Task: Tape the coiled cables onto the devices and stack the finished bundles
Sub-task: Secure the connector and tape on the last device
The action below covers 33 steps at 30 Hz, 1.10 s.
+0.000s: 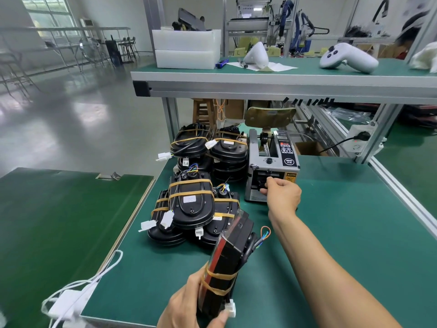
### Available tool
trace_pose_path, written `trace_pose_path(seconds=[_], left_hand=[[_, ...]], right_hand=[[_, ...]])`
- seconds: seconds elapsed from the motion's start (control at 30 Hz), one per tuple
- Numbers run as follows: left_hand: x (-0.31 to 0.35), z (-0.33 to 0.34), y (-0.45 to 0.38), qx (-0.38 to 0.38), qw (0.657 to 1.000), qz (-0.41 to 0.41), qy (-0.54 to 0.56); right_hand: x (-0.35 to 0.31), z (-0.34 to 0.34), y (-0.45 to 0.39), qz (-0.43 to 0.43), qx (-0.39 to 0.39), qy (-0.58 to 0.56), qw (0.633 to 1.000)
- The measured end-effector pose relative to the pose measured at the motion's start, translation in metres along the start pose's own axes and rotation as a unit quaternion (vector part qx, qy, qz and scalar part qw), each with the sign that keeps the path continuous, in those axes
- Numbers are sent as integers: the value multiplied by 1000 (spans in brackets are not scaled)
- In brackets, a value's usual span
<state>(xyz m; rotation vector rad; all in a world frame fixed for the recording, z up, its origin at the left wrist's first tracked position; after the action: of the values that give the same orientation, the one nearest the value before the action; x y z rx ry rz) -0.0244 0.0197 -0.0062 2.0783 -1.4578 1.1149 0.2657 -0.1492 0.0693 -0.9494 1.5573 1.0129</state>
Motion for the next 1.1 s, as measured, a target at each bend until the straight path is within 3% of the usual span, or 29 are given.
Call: trace_pose_path(seconds=[0.37, 0.43, 0.5, 0.67, 0.77, 1.1], left_hand=[[16, -8, 0, -5, 1000, 20, 7], [16, -9, 1, -5, 1000, 19, 5], [18, -10, 1, -2, 1000, 15, 7], [19, -13, 2, -4, 1000, 17, -2], [24, -15, 2, 1, 1000, 25, -2], [26, -17, 4, 3, 999, 47, -1]], right_hand=[[4, -2, 1, 44, 18, -19, 999], [6, -6, 13, 28, -45, -22, 998], [-2, -11, 37, -5, -156, -32, 987], [-30, -39, 107, -43, -383, -15, 923], [-40, -44, 128, -66, -414, 16, 908], [-43, -44, 136, -76, -403, 36, 911]])
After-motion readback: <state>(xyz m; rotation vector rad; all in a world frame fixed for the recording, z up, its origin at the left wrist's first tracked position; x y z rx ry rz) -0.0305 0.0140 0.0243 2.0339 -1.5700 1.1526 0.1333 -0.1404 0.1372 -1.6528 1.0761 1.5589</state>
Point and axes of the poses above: each hand's wrist, its own y-axis away from the middle knuckle, its own z-axis out of the palm, x = y × z, the point moved 7 cm from there along -y, towards the middle knuckle, and after that the axes turned 3 degrees about y, right-handed, at the moved point
